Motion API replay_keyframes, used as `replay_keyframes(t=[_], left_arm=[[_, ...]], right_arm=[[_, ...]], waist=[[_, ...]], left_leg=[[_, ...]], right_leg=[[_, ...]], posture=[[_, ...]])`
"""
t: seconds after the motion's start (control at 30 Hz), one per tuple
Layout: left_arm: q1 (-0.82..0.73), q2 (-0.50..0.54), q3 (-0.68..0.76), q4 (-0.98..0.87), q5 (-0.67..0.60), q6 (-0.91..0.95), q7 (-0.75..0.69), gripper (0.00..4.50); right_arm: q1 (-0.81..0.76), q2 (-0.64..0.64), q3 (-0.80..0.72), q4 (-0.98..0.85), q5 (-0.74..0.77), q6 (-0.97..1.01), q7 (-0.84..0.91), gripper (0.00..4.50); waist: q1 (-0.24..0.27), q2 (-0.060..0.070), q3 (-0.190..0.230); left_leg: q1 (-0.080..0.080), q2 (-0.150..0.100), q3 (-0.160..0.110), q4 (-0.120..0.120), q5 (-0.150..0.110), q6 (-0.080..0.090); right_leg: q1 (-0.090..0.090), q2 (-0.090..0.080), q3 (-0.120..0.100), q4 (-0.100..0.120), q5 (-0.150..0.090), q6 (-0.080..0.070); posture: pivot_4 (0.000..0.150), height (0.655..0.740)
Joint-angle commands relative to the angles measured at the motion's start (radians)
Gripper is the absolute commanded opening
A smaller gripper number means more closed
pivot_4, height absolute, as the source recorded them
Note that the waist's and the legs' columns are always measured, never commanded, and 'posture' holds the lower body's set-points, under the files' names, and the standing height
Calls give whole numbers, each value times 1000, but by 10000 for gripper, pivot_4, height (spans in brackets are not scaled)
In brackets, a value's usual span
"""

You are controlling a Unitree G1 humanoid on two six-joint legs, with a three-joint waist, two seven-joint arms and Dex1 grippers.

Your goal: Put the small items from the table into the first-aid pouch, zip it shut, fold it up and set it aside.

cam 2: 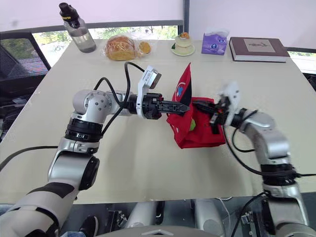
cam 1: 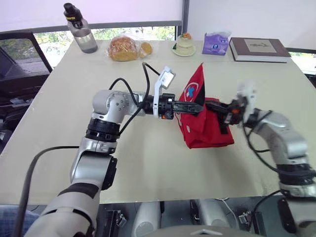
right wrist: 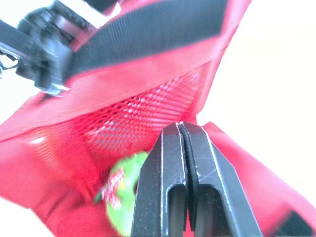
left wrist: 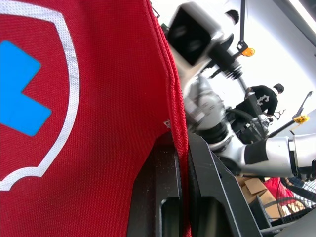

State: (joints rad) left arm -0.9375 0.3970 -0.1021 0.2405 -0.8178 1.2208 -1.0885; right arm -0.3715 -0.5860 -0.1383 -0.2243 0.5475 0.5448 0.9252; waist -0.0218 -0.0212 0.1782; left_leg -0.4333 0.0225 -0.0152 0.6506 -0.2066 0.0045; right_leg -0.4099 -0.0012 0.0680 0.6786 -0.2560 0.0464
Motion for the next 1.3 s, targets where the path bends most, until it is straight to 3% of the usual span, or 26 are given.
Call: replay_keyframes(t=[0.03,0.17,0.27,0.43,0.47,0.5,0.57,0.63,0.77,0.83,1.13,1.3], left_arm=[[-10,-34,-17,1,17,-10,5,0],[-14,-76,-28,37,50,-20,30,0],[-29,-120,-32,88,81,-44,40,0],[-50,-190,-52,213,162,-137,35,0],[-53,-201,-58,233,174,-152,27,0],[-56,-211,-63,250,184,-164,22,3349],[-64,-230,-67,281,199,-184,8,9778],[-69,-241,-66,299,211,-194,-8,19750],[-77,-268,-55,342,237,-222,-7,33841],[-78,-273,-51,351,243,-226,-14,42955],[-74,-306,-31,343,249,-221,-4,44034],[-48,-315,-108,286,377,-403,58,44034]], right_arm=[[99,-91,-122,-50,48,-10,53,586],[214,-173,-238,-8,74,-76,151,586],[299,-207,-327,47,77,-139,208,12186],[382,-209,-359,61,57,-214,231,37605],[391,-207,-359,58,56,-221,227,40086],[398,-203,-358,54,58,-224,222,44994],[406,-198,-356,43,65,-227,211,45000],[410,-197,-355,38,69,-228,204,45000],[422,-196,-366,31,75,-228,190,45000],[431,-200,-374,34,76,-231,191,45000],[445,-202,-392,33,88,-232,191,45000],[462,-199,-392,43,90,-244,198,45000]], waist=[[3,0,0],[6,0,0],[5,0,0],[0,0,0],[-2,0,0],[-1,0,0],[-1,0,0],[-2,0,0],[2,0,0],[4,0,0],[5,0,0],[7,0,0]], left_leg=[[0,0,0,0,0,0],[0,0,1,0,0,0],[1,0,2,1,0,0],[2,0,2,1,0,0],[2,0,2,1,0,0],[2,0,2,1,0,0],[2,0,2,1,0,0],[2,0,2,1,0,0],[2,0,2,1,0,0],[2,0,2,1,0,0],[2,0,2,1,0,0],[2,0,2,1,0,0]], right_leg=[[0,0,0,0,0,0],[0,0,1,0,0,0],[0,0,1,0,-2,3],[1,1,2,1,-2,4],[1,1,2,1,-2,4],[1,1,2,1,-2,4],[1,1,2,1,-2,4],[1,1,2,1,-2,4],[1,1,2,1,-2,4],[1,1,2,1,-2,4],[1,1,2,1,-2,4],[1,1,2,1,-2,4]], posture=[[1500,7400],[1500,7400],[1500,7400],[1500,7400],[1500,7400],[1500,7400],[1500,7400],[1500,7400],[1500,7400],[1500,7400],[1500,7400],[1500,7400]])
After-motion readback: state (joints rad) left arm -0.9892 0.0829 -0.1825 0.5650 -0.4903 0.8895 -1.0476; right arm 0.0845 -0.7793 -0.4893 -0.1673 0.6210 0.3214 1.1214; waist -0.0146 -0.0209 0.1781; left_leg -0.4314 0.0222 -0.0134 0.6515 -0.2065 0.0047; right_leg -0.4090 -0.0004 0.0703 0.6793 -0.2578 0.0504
